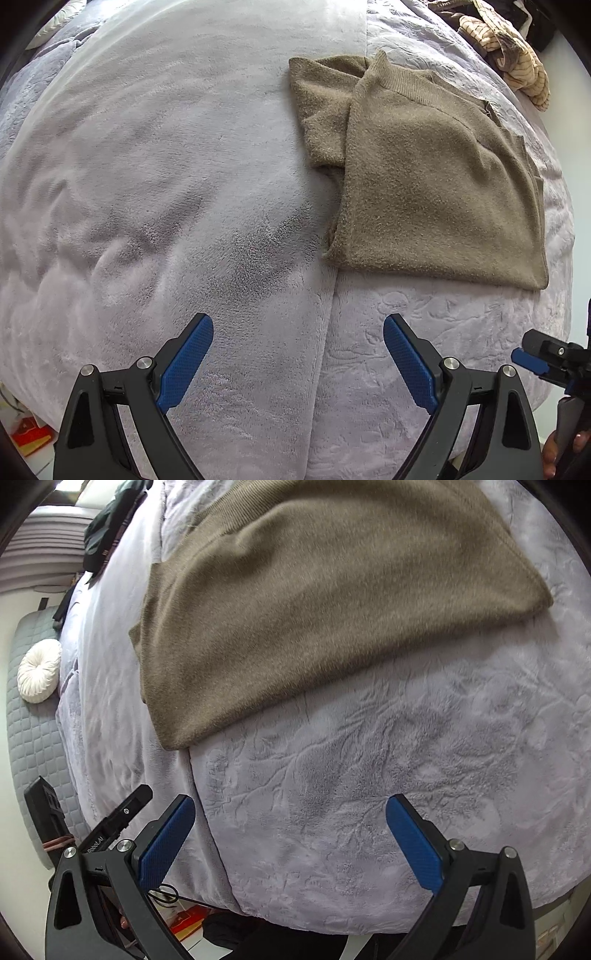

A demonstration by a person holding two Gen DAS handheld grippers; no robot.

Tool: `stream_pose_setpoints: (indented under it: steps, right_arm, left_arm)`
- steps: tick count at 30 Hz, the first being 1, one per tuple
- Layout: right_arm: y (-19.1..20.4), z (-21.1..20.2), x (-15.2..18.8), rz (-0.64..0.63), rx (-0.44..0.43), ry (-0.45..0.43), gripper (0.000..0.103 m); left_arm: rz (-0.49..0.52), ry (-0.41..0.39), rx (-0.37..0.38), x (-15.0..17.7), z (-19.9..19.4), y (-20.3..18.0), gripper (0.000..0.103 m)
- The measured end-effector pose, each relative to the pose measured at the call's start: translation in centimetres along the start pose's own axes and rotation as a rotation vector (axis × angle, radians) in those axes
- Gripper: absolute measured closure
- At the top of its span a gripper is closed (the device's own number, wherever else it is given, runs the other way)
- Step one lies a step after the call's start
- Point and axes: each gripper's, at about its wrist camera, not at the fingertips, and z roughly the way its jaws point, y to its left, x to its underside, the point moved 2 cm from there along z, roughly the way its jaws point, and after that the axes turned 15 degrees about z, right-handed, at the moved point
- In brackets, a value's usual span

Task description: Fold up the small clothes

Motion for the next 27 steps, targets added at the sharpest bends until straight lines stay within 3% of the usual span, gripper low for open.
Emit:
stream_pose_setpoints:
  steps: [8, 14, 22, 27]
  right_arm:
    - [-0.3, 1.9, -0.4, 0.043, -0.041, 0.045, 0.000]
    - [0.0, 3.1, -1.0, 0.088, -0.128, 0.071, 0.000]
    - [2.0, 5.1, -2.1, 0.152, -0.330, 0.099, 0.000]
    - [3.7, 6.5, -2.4, 0.173, -0.432, 0.113, 0.000]
  left_arm:
    - [0.016, 0.014, -0.001, -0.9, 1.1, -0.2, 0.009]
    - [0.032, 0.024, -0.003, -1.5, 2.0, -0.5, 0.009]
    - [0.051, 0.031, 0.019, -2.5, 2.8, -0.9, 0.009]
    - [-0.014, -0.003, 0.088, -4.6, 2.8, 0.6, 0.009]
